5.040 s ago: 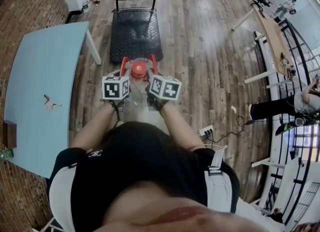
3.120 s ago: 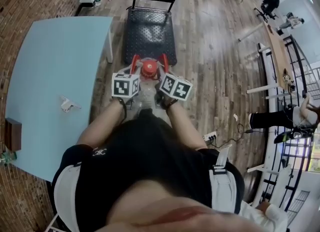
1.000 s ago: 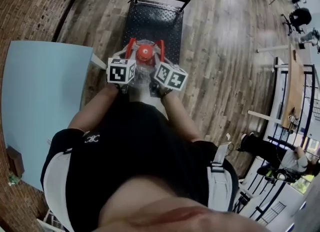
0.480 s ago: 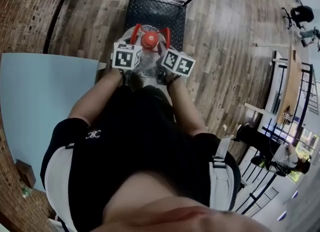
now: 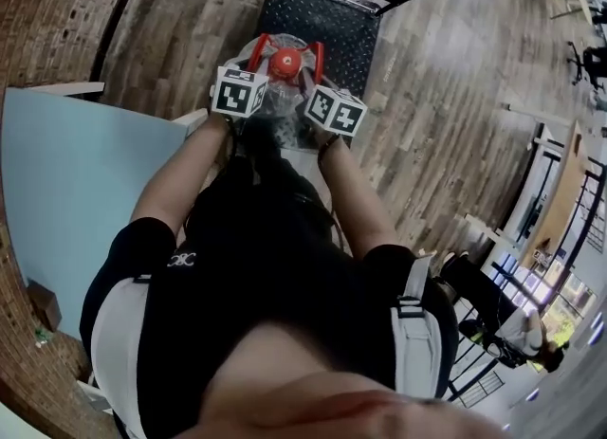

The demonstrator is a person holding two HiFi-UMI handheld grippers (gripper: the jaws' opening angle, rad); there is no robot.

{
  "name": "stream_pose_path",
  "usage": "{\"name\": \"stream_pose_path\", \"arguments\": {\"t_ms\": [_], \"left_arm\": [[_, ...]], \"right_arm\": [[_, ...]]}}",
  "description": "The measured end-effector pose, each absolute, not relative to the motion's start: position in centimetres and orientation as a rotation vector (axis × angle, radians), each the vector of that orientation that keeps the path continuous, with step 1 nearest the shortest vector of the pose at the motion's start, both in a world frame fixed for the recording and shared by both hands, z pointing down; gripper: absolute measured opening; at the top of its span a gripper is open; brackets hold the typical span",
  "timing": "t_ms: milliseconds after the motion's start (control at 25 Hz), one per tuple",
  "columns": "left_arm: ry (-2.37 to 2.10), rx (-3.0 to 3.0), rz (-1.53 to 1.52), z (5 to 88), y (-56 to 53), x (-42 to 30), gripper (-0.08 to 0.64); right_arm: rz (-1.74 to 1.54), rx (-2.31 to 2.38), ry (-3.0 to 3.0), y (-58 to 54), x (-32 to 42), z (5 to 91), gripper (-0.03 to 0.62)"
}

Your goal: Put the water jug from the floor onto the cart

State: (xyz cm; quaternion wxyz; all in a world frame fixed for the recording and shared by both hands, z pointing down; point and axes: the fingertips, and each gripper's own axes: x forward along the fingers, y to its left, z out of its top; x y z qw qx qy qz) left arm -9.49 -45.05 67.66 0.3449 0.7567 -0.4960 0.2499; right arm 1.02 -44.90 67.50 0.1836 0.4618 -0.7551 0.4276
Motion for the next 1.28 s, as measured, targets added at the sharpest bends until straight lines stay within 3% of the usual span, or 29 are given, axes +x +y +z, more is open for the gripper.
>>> {"name": "stream_pose_path", "arguments": {"t_ms": [560,960,1160,1280], "left_arm": [[-1.364,1.889,0.763,77.1,-50.0,-9.8,0.043],[-1.306,1.78,0.888,82.6,-47.2,-10.1,0.067],[-1.247,1.687,0.886,84.0,-45.2,-10.8,0.078],[-1.246,1.694,0.89,83.4,-45.0,-10.8,0.132]], "right_arm": [[1.152,1.142,-2.221,-50.8,0.6,75.9,0.02],[1.18,1.067,-2.13,-48.7,1.0,80.9,0.024],[1.189,1.024,-2.102,-47.5,1.1,81.8,0.05],[1.197,0.998,-2.073,-47.4,1.1,82.1,0.087]]}}
